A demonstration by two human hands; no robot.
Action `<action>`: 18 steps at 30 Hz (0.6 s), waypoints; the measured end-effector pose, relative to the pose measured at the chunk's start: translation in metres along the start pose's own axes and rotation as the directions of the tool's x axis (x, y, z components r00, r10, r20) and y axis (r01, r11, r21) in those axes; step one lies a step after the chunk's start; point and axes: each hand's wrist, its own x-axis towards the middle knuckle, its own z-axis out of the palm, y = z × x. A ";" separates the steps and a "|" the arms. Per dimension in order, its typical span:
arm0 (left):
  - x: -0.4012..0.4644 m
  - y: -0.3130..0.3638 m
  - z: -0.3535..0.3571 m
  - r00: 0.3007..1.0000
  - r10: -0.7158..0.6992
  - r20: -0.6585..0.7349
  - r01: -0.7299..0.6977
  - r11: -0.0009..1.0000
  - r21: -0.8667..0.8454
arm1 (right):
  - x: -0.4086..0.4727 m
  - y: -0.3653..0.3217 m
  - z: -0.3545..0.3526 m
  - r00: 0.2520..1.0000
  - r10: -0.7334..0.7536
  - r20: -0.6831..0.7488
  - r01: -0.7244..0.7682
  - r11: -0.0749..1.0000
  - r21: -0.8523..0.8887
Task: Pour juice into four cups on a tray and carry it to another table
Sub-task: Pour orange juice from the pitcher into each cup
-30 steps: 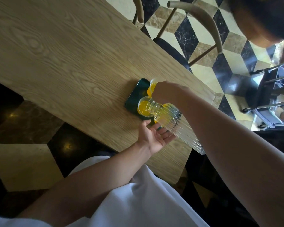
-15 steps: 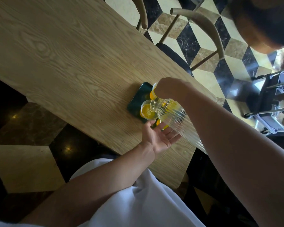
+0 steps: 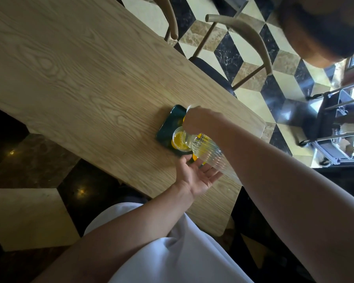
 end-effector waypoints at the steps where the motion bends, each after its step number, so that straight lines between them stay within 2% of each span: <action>1: 0.000 -0.001 0.001 1.000 0.001 -0.008 -0.001 1.000 0.000 | -0.002 -0.001 0.002 1.000 -0.002 -0.009 0.002 1.000 0.003; 7: -0.011 -0.006 0.011 0.999 0.003 -0.054 0.000 0.999 0.053 | -0.002 0.010 -0.007 1.000 -0.009 0.016 0.009 0.999 0.032; 13: -0.018 0.007 0.039 0.970 0.096 -0.222 -0.040 0.969 0.243 | 0.004 0.031 -0.019 0.999 0.010 -0.033 -0.005 0.991 0.136; 18: -0.036 0.034 0.062 0.942 0.206 -0.265 -0.064 0.886 0.459 | 0.015 0.047 -0.039 1.000 -0.025 0.004 0.021 0.924 0.381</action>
